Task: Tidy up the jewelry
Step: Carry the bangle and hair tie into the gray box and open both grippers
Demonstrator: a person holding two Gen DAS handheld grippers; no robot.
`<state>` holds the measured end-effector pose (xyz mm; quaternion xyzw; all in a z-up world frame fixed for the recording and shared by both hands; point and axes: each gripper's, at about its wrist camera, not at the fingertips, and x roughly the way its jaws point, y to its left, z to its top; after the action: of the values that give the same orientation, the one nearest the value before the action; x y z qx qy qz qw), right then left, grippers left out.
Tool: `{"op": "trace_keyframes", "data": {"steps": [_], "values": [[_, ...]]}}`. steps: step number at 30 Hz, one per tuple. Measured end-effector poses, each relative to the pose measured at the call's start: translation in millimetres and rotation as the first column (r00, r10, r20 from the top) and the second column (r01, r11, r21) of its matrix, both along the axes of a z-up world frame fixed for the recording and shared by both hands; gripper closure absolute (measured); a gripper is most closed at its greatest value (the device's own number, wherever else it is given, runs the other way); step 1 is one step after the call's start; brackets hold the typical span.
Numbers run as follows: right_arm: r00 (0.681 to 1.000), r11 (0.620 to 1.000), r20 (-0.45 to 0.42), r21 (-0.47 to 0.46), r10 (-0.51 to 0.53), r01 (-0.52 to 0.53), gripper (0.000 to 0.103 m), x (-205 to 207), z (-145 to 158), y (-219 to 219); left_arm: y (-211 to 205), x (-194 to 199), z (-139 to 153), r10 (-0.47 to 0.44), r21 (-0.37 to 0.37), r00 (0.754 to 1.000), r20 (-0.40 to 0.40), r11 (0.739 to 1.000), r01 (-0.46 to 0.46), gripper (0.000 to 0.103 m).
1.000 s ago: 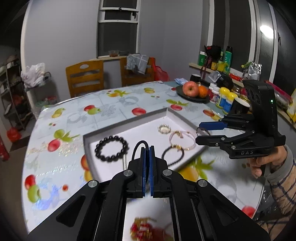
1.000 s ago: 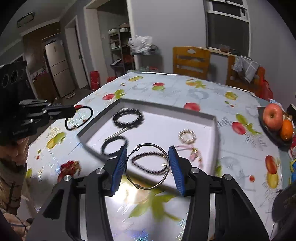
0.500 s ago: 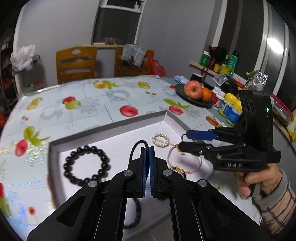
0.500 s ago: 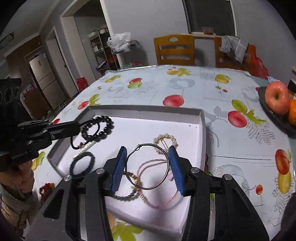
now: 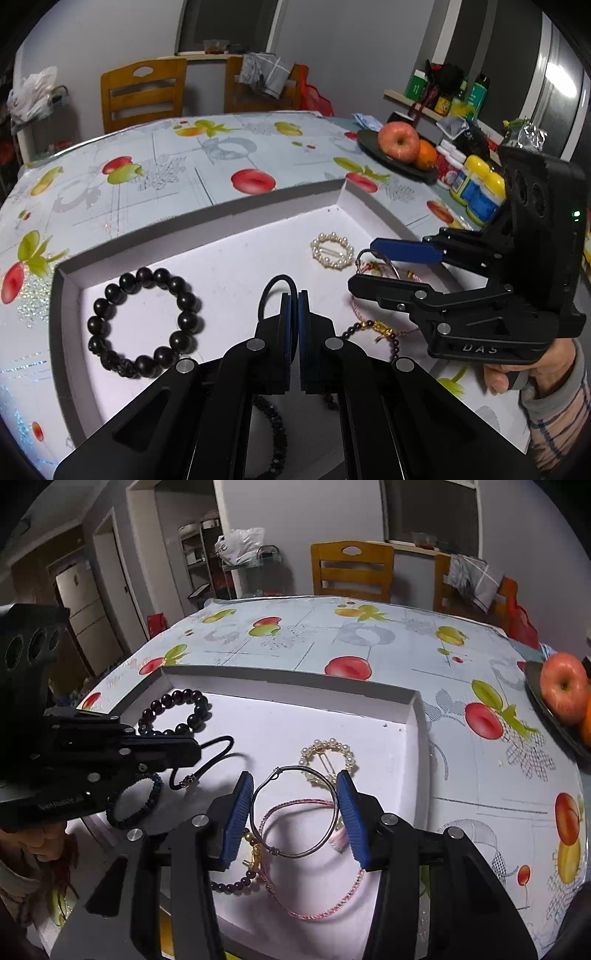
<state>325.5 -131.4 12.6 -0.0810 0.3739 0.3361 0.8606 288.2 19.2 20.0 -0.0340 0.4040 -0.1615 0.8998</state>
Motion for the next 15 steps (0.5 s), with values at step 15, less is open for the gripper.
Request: {"op": "trace_keyframes", "data": {"steps": [15], "values": [[1.000,1.000,-0.001,0.000,-0.003,0.003,0.049,5.3,-4.9,1.0,4.1,-4.2,-1.0,0.005,-0.037,1.000,0.000,0.999,-0.005,0.059]]}}
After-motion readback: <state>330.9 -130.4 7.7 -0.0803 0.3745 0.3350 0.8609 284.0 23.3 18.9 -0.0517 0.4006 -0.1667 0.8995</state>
